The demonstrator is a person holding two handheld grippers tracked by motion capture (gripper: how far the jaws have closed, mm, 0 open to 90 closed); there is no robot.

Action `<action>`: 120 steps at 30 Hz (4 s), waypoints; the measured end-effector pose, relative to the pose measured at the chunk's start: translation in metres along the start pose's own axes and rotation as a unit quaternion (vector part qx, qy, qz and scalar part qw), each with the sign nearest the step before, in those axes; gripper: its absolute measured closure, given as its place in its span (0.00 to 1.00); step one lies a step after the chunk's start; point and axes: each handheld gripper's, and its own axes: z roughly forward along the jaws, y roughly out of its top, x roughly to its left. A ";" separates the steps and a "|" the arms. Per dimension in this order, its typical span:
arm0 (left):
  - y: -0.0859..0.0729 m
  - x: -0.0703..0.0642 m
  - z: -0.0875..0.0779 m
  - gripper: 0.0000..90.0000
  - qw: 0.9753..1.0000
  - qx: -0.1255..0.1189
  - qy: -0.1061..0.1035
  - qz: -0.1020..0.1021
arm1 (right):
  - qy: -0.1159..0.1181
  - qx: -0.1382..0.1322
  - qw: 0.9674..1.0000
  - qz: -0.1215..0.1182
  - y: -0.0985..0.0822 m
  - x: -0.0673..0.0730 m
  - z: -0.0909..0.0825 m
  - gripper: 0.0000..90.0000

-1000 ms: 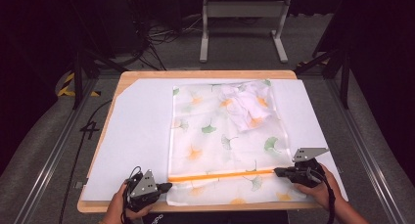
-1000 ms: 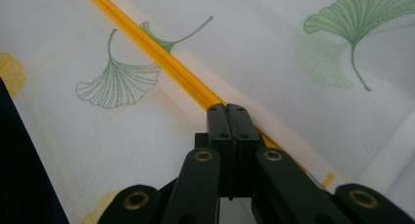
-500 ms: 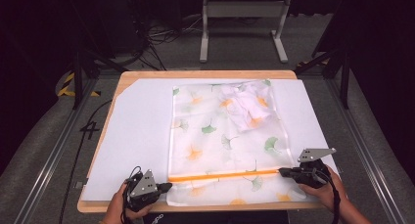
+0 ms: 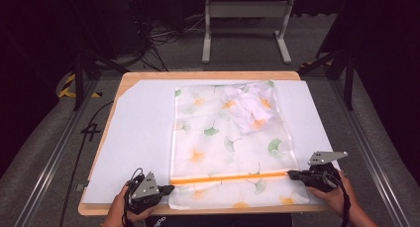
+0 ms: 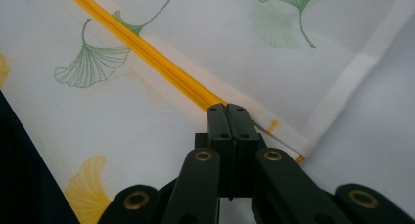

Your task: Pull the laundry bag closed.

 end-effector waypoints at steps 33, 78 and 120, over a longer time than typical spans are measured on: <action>0.000 0.005 0.000 1.00 1.000 0.001 -0.017 0.001 | -0.021 -0.009 1.000 0.011 -0.012 -0.001 -0.014 1.00; 0.008 0.012 -0.009 1.00 1.000 -0.002 0.001 -0.005 | -0.053 -0.061 0.995 -0.055 -0.014 0.014 -0.022 0.94; -0.003 0.060 -0.044 0.39 0.985 -0.054 0.153 -0.050 | -0.142 -0.133 0.979 -0.069 0.018 -0.017 -0.025 0.30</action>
